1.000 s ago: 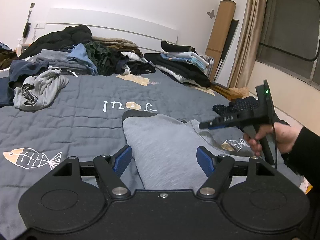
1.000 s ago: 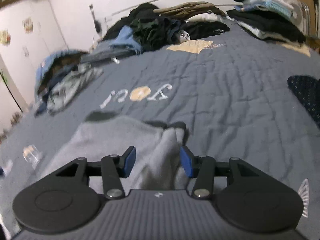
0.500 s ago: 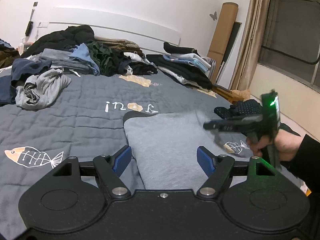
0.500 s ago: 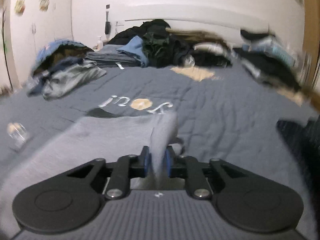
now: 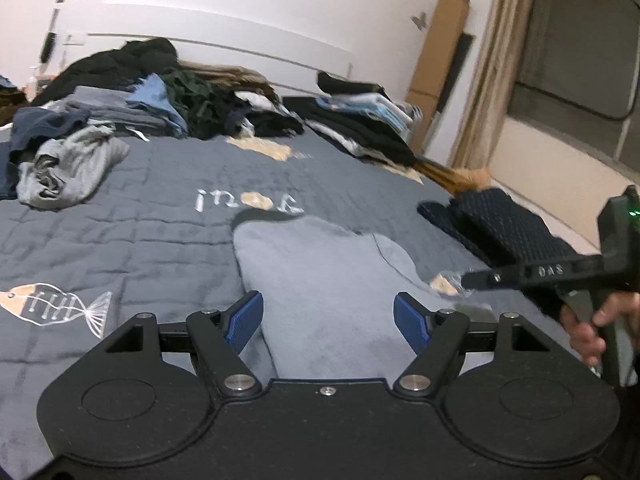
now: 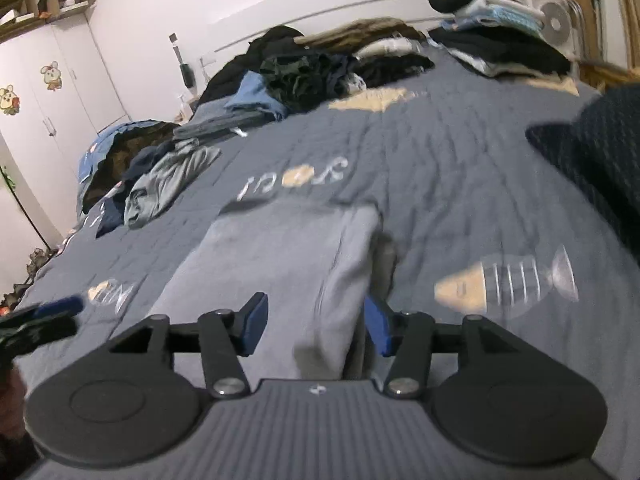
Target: Fold clothes
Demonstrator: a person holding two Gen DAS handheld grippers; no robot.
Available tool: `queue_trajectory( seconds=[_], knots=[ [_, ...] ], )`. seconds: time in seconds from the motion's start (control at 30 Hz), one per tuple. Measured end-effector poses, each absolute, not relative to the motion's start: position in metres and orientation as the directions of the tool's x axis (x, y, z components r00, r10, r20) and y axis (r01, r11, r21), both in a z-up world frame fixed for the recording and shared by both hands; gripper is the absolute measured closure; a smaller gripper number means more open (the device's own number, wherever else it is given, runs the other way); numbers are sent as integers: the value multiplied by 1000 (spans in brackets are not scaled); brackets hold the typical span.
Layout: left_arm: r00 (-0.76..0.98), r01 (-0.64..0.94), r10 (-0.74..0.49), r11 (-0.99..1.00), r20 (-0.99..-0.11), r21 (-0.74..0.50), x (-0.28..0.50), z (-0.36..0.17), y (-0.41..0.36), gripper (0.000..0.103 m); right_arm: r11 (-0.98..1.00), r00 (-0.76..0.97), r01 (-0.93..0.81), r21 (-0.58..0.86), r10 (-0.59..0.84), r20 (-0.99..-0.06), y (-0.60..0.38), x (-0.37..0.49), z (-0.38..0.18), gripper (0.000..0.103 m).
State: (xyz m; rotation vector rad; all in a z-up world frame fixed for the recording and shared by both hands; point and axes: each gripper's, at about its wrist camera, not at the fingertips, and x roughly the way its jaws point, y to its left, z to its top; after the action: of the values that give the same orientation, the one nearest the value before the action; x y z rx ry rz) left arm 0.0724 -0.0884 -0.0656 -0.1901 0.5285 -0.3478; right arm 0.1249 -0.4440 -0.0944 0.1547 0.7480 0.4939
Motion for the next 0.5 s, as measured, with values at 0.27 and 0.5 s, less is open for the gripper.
queue_trajectory(
  seconds=[0.27, 0.5],
  knots=[
    [724, 223, -376, 921, -579, -320, 82, -95, -96, 32, 896, 587, -250, 366, 441, -679, -455, 94, -133, 50],
    [637, 166, -418, 895, -648, -414, 90, -113, -89, 41, 853, 545, -198, 482, 505, -669, -461, 91, -143, 50]
  ],
)
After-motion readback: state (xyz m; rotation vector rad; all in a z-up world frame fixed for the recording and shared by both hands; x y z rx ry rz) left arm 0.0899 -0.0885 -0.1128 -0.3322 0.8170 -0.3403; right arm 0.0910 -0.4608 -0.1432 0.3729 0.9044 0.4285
